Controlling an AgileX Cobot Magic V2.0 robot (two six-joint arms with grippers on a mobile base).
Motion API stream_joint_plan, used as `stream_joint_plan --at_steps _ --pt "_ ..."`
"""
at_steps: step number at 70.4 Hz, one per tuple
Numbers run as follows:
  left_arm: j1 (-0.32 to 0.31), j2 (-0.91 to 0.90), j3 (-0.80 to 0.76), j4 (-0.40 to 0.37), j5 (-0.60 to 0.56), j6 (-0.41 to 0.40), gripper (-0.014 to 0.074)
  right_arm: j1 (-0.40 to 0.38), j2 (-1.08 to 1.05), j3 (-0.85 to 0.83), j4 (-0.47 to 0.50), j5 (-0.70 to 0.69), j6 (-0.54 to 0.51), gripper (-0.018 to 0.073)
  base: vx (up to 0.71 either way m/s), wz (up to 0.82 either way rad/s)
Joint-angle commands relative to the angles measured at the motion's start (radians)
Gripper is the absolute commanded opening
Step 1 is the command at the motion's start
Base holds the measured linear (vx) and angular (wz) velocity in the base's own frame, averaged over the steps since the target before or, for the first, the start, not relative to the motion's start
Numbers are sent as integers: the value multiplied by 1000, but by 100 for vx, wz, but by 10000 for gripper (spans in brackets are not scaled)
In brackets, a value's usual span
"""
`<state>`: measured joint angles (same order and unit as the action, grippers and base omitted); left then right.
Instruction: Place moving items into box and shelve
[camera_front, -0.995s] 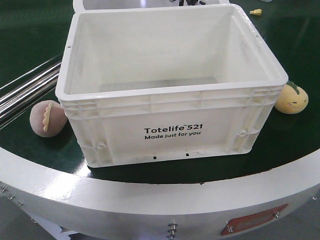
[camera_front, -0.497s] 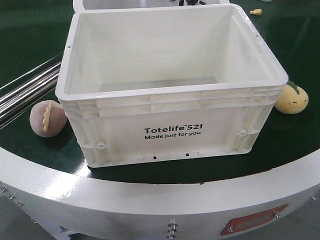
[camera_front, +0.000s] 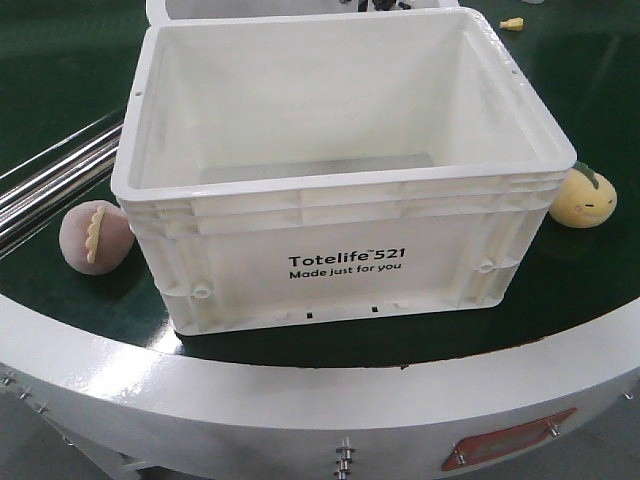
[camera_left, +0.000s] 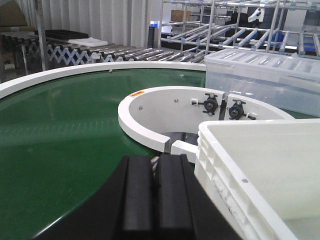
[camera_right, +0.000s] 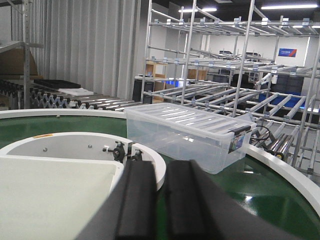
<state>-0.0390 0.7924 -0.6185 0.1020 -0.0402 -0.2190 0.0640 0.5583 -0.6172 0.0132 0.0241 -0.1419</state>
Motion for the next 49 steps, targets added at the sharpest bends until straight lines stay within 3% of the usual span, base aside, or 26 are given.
stream_joint_plan --at_steps 1,10,18,32,49 --pt "3 -5 -41 -4 -67 -4 271 1 8 -34 0 -67 1 370 0 0" --pt "3 -5 -41 -4 -63 -4 447 1 8 -34 0 -61 0 597 0 0" --pt "3 -4 -41 -4 -63 -4 556 1 8 -34 0 -65 0 724 0 0" --pt "3 -4 -41 -4 -60 -4 589 0 8 -34 4 -55 16 701 0 0" --pt "3 -25 -41 -2 69 -1 588 -27 8 -34 -1 19 12 648 0 0"
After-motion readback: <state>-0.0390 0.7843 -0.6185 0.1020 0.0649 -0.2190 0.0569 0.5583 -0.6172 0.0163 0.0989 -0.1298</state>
